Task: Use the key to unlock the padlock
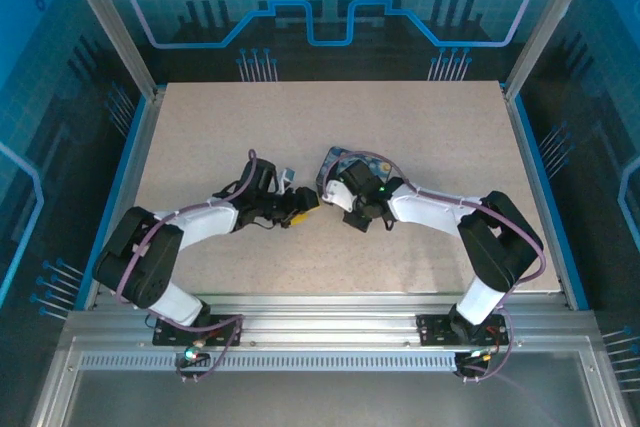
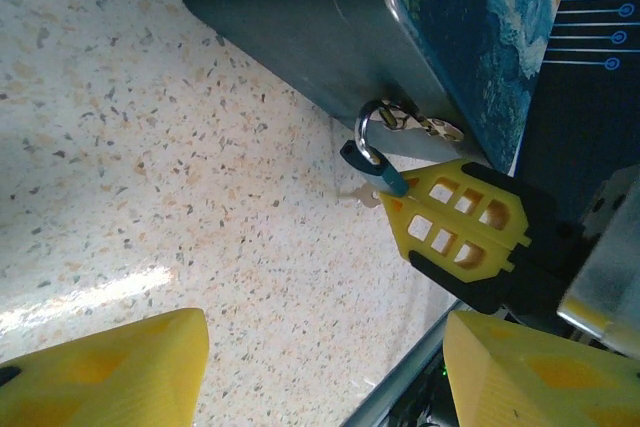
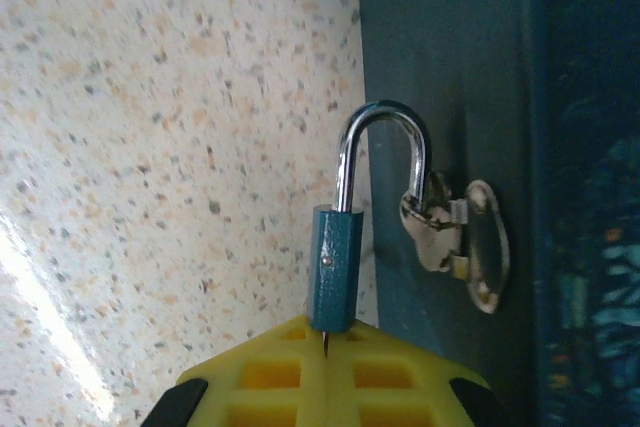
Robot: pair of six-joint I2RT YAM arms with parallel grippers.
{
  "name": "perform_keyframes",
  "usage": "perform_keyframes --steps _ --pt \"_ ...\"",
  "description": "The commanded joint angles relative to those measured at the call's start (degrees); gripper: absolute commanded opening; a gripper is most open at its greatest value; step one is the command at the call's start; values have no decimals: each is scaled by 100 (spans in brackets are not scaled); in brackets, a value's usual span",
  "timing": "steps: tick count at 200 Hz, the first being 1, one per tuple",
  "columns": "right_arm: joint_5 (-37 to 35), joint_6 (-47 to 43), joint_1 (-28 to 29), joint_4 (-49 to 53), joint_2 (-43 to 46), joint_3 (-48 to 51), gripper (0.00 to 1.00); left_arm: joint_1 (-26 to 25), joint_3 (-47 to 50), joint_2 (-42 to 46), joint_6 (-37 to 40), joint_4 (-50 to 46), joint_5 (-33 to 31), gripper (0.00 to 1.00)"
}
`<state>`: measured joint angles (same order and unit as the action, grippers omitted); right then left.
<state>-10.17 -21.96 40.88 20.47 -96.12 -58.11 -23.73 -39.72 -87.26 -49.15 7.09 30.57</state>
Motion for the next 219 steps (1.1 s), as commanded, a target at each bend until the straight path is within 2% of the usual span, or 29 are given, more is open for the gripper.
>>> perform_keyframes --steps 1,76,147,189,219 --pt "215 -120 183 -110 -124 -313 0 96 174 232 38 -127 -107 64" --pt "198 37 254 -140 312 -88 0 237 300 603 23 -296 -186 64" --pt "110 595 201 -166 1560 302 0 246 358 1027 142 -626 -208 65" --pt "51 1377 -183 -28 2405 531 0 246 294 1339 364 -952 -368 68" --pt "1 2047 -774 273 2763 589 0 261 259 1423 535 -1000 -515 74"
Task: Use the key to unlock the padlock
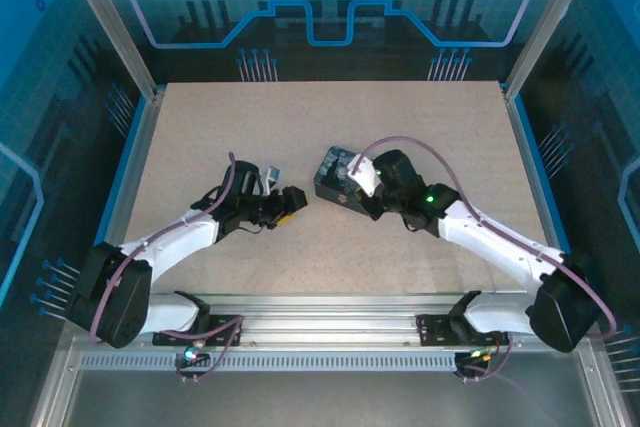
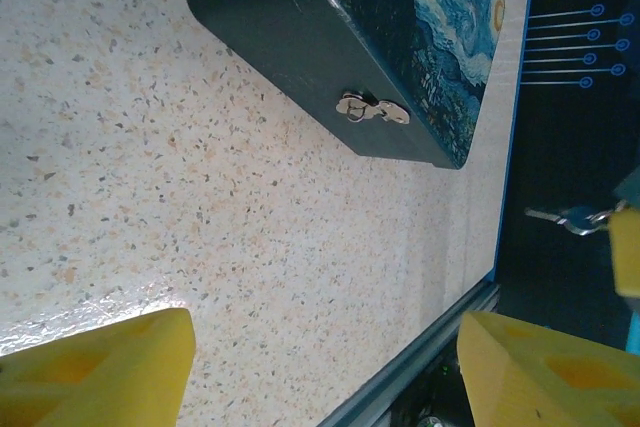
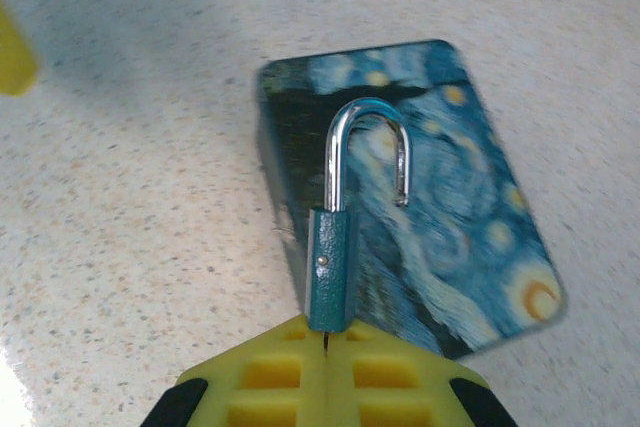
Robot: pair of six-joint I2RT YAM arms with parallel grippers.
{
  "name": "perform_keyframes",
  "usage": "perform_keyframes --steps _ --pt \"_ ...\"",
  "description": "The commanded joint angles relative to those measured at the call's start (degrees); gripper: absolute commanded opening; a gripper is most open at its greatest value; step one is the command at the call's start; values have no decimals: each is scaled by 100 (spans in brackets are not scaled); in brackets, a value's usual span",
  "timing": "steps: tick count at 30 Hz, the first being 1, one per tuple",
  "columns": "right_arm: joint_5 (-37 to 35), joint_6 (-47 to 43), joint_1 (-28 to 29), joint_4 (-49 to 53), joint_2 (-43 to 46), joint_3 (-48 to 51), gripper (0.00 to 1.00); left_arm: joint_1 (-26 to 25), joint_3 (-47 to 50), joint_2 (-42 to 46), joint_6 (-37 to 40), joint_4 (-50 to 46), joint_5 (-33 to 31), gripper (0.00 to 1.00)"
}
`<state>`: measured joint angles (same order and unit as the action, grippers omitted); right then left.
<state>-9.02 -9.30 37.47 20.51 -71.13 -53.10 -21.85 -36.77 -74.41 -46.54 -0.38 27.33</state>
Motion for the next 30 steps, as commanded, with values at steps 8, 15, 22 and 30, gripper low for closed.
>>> perform_keyframes --steps 8,15,22,30 --pt "-401 1736 -1332 520 478 201 0 123 -291 59 395 -350 -265 99" --pt "-421 2551 -2326 1104 150 98 0 170 -496 115 563 -684 -406 99" --pt "-288 3034 -3211 1139 -383 151 0 272 -360 164 445 -675 -466 99" --pt "-171 3377 -3588 1083 -1366 37 0 338 -248 153 392 -587 -433 99"
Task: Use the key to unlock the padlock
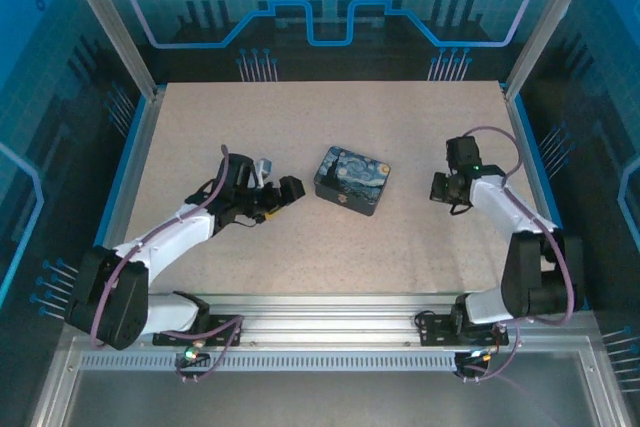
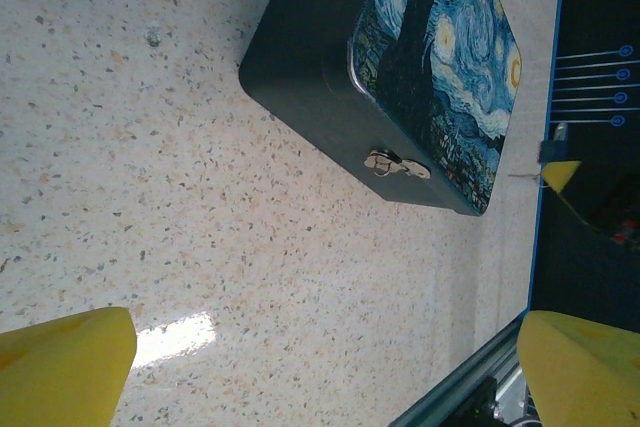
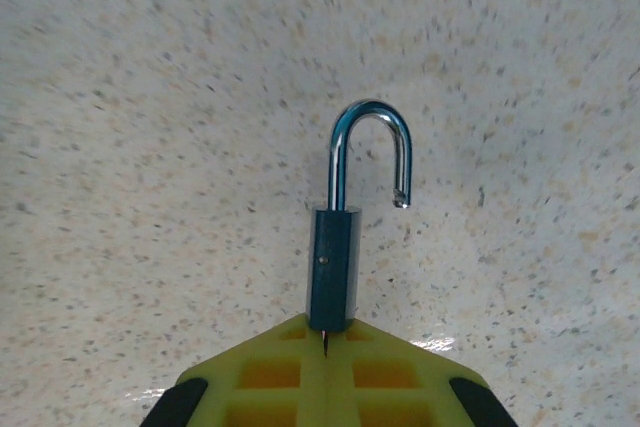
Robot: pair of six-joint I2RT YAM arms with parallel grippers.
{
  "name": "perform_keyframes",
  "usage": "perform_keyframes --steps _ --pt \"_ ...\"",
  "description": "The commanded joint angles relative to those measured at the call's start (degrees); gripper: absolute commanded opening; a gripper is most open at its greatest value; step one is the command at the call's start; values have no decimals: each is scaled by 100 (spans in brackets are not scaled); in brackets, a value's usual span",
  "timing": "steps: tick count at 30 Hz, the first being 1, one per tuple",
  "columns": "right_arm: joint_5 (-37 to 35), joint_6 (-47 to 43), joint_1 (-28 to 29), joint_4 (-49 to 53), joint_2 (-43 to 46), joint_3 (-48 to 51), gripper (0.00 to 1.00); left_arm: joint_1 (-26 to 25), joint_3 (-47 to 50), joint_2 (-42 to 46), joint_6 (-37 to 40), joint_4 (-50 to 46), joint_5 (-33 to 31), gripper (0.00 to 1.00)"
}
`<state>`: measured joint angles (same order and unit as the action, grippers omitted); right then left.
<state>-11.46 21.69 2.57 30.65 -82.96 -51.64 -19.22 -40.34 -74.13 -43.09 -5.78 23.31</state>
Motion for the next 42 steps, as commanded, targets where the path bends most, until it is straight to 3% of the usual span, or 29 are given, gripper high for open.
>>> perform_keyframes --steps 1,10,18,22,28,34,37,38,42 --pt "78 341 -130 35 -300 -118 0 92 112 118 37 -30 -20 99" --pt "170 624 -159 -27 -979 -325 0 182 144 83 10 17 46 99" --pt "337 670 -99 17 -1140 -524 12 191 209 65 -43 94 86 99" --pt "402 639 -6 61 -907 -556 23 191 193 91 -45 64 85 99" --pt "373 522 87 178 -290 -500 28 198 167 183 -54 -3 36 99" --pt "258 418 79 283 404 -343 40 200 56 289 31 -235 -78 99" --pt "78 406 52 283 826 -197 54 207 -97 345 165 -486 -229 99" --pt "51 400 31 267 976 -142 99 208 -163 370 236 -604 -314 99" --pt "-205 355 -35 78 1536 91 100 236 -484 497 594 -1046 -782 99"
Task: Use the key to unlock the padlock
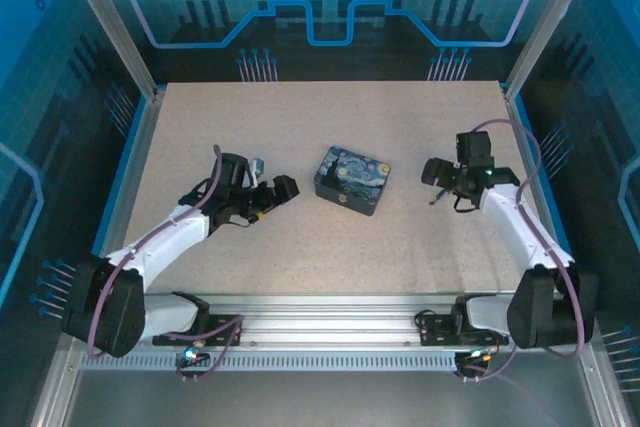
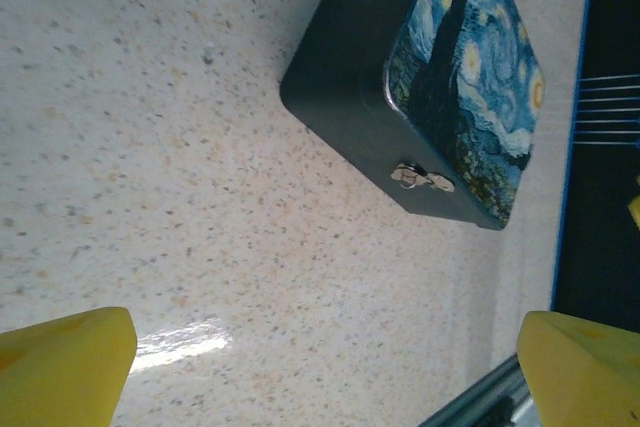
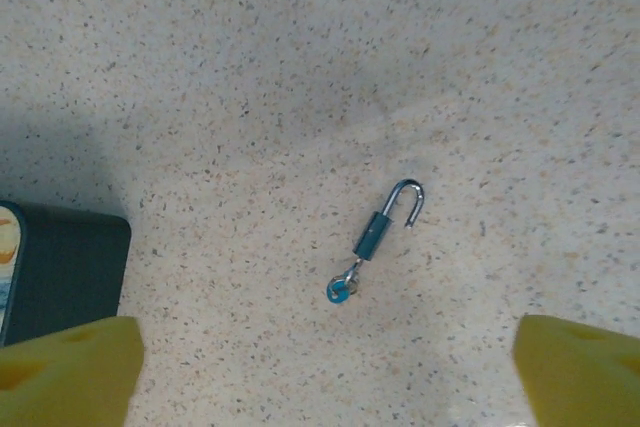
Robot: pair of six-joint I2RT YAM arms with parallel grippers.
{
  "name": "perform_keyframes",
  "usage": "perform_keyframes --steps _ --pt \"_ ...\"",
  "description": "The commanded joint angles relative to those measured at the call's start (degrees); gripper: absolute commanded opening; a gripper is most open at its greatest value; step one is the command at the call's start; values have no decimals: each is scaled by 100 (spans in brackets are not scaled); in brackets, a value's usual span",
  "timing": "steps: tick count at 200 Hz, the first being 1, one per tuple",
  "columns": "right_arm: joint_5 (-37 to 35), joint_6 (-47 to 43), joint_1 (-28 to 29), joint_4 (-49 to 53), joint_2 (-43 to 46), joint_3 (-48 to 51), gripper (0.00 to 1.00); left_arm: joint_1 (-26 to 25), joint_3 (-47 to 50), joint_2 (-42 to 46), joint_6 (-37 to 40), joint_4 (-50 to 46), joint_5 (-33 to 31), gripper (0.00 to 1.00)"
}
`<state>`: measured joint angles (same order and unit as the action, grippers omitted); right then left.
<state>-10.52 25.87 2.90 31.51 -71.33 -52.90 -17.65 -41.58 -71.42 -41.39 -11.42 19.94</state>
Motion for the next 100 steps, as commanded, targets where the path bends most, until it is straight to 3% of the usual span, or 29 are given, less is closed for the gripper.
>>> perform_keyframes --steps 1,41,64,83,100 --pt "-390 -90 -70 -90 488 373 100 77 -405 282 526 -581 -638 99" --pt "-1570 129 -80 -994 1122 1243 100 84 -340 883 1219 -799 -2518 99" --pt "-1728 -207 -48 -2093 1655 2013 100 112 -398 946 1817 -752 -3333 99" --pt "-1967 -760 64 -3073 2090 2641 100 171 -323 945 2268 -430 -4162 99" --pt "-2193 -1093 111 -3520 2255 2907 100 318 77 967 2832 387 -4471 99"
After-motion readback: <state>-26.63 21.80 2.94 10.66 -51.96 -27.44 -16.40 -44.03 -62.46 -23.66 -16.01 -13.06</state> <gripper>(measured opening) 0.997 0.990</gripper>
